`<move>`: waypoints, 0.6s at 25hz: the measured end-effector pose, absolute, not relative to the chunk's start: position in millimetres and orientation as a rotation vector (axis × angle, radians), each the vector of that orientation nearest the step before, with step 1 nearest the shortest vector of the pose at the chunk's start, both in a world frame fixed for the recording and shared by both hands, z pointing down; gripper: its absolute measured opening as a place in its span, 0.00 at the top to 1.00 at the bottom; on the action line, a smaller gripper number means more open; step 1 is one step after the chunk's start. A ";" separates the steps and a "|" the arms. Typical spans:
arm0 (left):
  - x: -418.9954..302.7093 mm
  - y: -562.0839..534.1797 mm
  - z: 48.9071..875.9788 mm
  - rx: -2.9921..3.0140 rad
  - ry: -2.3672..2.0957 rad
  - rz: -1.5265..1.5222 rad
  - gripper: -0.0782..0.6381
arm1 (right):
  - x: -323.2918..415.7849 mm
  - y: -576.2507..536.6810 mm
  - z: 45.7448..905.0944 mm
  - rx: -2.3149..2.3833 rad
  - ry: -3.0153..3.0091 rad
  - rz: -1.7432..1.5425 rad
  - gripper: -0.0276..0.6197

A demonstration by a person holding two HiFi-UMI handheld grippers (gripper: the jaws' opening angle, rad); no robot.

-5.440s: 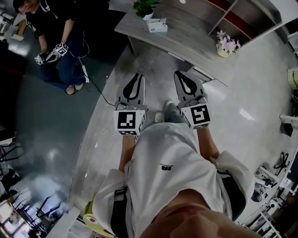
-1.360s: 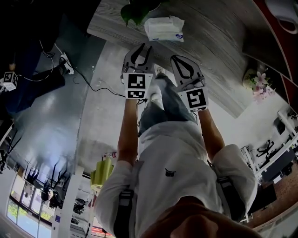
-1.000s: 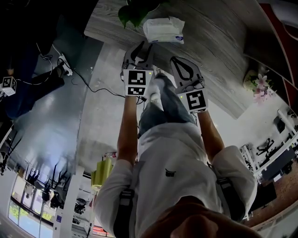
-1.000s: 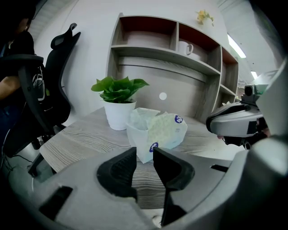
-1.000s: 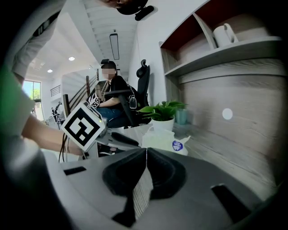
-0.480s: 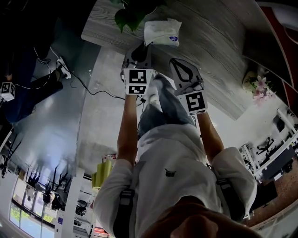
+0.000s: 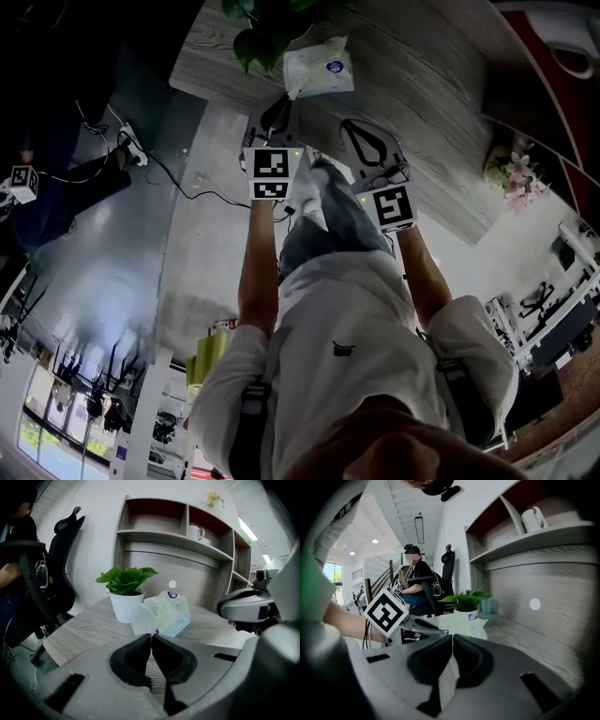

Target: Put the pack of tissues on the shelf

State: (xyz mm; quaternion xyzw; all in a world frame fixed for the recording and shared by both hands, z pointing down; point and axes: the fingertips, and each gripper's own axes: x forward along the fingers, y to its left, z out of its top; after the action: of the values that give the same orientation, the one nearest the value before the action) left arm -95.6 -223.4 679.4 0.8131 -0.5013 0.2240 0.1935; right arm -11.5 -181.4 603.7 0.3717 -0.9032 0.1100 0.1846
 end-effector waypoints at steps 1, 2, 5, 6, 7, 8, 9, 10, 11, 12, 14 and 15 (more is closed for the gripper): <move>-96.1 -223.3 675.3 2.284 -1.410 0.626 0.84 | -11.6 -181.6 600.5 1.047 -2.549 0.302 0.92; -96.4 -222.8 670.9 2.288 -1.414 0.624 0.84 | -11.7 -181.8 596.8 1.048 -2.553 0.295 0.92; -96.2 -220.6 657.1 2.299 -1.417 0.614 0.84 | -11.9 -181.9 584.8 1.056 -2.564 0.278 0.92; -96.1 -219.9 652.6 2.303 -1.418 0.610 0.85 | -12.0 -181.9 581.3 1.060 -2.566 0.275 0.92; -96.0 -219.4 648.1 2.307 -1.418 0.606 0.85 | -12.2 -182.0 577.9 1.064 -2.569 0.271 0.92; -95.9 -218.7 643.6 2.312 -1.420 0.604 0.85 | -12.3 -182.0 574.4 1.068 -2.573 0.265 0.92; -95.7 -218.1 639.2 2.318 -1.422 0.602 0.85 | -12.3 -181.9 570.7 1.072 -2.576 0.259 0.92; -95.3 -217.4 634.9 2.322 -1.424 0.599 0.85 | -12.1 -181.7 567.0 1.077 -2.578 0.253 0.92; -94.7 -216.8 630.7 2.327 -1.427 0.595 0.85 | -12.0 -181.6 563.3 1.081 -2.581 0.248 0.92; -94.1 -216.2 626.7 2.331 -1.429 0.591 0.85 | -11.9 -181.5 559.6 1.085 -2.584 0.242 0.92; -93.3 -214.9 618.7 2.337 -1.435 0.584 0.85 | -12.2 -181.1 552.6 1.089 -2.591 0.227 0.92; -92.9 -214.6 614.6 2.340 -1.439 0.579 0.85 | -12.2 -181.1 549.1 1.091 -2.595 0.219 0.92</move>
State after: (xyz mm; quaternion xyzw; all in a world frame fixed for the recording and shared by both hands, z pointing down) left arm -92.9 -214.6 614.6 0.8219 -0.5054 0.2034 0.1665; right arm -12.2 -181.1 549.1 0.3814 -0.9075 0.0766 0.1584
